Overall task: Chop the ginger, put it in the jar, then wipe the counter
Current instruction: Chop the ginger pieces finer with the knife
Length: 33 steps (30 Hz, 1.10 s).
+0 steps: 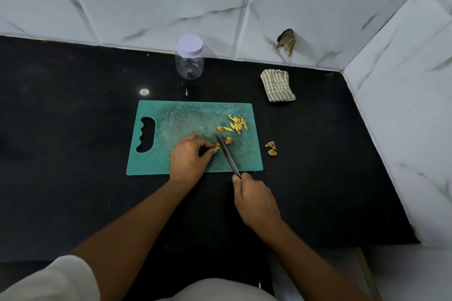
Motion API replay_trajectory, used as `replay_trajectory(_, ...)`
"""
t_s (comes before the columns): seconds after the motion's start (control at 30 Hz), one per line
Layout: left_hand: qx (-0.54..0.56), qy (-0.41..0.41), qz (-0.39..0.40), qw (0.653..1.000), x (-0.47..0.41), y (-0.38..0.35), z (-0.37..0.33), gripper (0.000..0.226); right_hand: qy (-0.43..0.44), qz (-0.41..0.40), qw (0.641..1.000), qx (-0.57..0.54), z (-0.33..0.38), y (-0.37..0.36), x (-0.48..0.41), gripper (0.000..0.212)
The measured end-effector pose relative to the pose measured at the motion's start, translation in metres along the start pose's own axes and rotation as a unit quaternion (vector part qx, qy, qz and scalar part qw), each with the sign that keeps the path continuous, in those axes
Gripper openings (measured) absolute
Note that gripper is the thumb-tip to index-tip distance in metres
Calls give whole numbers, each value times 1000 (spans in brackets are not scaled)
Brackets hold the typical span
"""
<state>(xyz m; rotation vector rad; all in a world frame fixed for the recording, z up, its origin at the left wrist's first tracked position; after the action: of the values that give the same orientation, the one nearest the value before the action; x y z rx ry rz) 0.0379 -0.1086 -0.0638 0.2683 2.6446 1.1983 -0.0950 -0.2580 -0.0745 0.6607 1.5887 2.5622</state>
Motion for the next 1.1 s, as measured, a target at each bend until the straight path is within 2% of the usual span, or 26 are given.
replay_trajectory(0.53, 10, -9, 6, 1000, 1, -1, 0, 9, -12, 5, 998, 63, 10, -8, -2, 36)
replay_trajectory(0.73, 3, -8, 8, 1000, 2, 1, -2, 9, -3, 8, 1000, 19, -1, 0, -3, 42)
replay_trajectory(1.1, 9, -21, 13, 1000, 2, 0, -1, 8, 25, 8, 999, 36, 3, -2, 2, 38)
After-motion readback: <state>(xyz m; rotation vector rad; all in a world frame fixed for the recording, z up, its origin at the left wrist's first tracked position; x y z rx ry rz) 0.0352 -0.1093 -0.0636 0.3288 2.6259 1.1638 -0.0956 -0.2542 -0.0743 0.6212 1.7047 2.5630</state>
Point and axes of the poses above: each hand's wrist, its own x-axis away from the middle knuckle, its own y-axis out of the back of the hand, z = x × y, the point moved 10 cm from there along -x, towards the middle knuckle, and after that the axes turned 3 degrees about -x, right-handed, at the moved point
